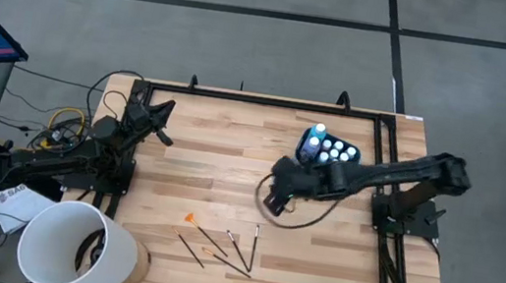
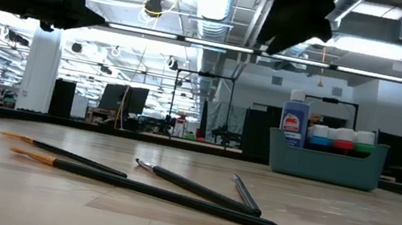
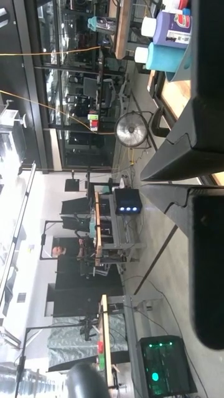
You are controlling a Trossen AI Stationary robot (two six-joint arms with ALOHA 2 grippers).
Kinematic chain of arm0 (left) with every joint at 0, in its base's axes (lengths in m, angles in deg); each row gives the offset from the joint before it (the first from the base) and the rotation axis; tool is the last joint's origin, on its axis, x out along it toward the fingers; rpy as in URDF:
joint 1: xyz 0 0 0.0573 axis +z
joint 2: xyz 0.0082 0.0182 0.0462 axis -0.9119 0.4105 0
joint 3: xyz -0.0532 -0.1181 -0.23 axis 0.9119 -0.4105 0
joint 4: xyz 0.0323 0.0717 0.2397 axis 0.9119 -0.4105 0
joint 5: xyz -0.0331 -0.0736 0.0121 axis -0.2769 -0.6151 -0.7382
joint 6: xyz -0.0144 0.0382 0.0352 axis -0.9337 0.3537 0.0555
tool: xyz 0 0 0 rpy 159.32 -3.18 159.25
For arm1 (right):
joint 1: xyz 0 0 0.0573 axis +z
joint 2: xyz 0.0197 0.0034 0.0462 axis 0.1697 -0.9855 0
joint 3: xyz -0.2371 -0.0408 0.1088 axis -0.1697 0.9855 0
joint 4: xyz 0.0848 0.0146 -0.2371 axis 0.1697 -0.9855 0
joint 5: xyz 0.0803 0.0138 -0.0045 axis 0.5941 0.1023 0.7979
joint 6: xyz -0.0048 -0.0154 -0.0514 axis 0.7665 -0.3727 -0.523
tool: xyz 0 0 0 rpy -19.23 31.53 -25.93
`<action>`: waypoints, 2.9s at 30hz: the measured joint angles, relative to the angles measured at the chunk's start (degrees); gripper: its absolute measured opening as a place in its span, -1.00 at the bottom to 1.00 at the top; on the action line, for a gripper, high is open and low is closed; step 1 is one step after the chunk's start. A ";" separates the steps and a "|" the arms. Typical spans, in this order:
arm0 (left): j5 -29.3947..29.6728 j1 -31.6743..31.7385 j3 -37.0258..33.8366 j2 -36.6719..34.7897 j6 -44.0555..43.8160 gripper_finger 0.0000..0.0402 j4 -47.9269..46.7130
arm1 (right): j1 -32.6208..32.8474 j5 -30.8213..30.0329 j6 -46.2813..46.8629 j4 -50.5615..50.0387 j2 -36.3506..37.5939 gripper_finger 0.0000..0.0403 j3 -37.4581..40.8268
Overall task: Pick & Place Paint Supplies
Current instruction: Put the right silver paint brush into the green cup
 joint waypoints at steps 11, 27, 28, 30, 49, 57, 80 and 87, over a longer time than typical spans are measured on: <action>0.01 0.00 0.00 0.00 -0.02 -0.96 0.00 | 1.87 7.49 21.56 -6.51 -15.18 0.17 -9.08; 0.00 -0.02 0.00 -0.01 -0.02 -0.96 0.12 | 3.66 16.89 40.10 2.24 -26.33 0.19 -9.04; 0.01 -0.02 0.00 -0.02 -0.02 -0.96 0.16 | 3.75 17.06 40.97 2.05 -26.52 0.19 -9.01; 0.01 0.00 0.00 0.00 -0.02 -0.96 0.20 | 4.00 17.13 42.15 1.92 -26.54 0.19 -8.97; 0.01 -0.01 -0.02 -0.01 -0.02 -0.96 0.50 | 4.24 17.96 50.42 1.94 -29.21 -0.04 -8.97; 0.01 0.00 -0.01 -0.02 -0.02 -0.96 0.60 | 4.26 17.98 49.89 2.07 -29.23 -0.37 -8.97; -0.01 -0.01 0.00 0.00 -0.01 -0.96 0.87 | 3.83 20.25 43.21 -7.20 -34.07 -0.97 -14.91; 0.01 -0.02 0.00 0.00 -0.02 -0.96 0.87 | 3.61 15.00 39.46 -10.29 -32.69 -0.99 -13.66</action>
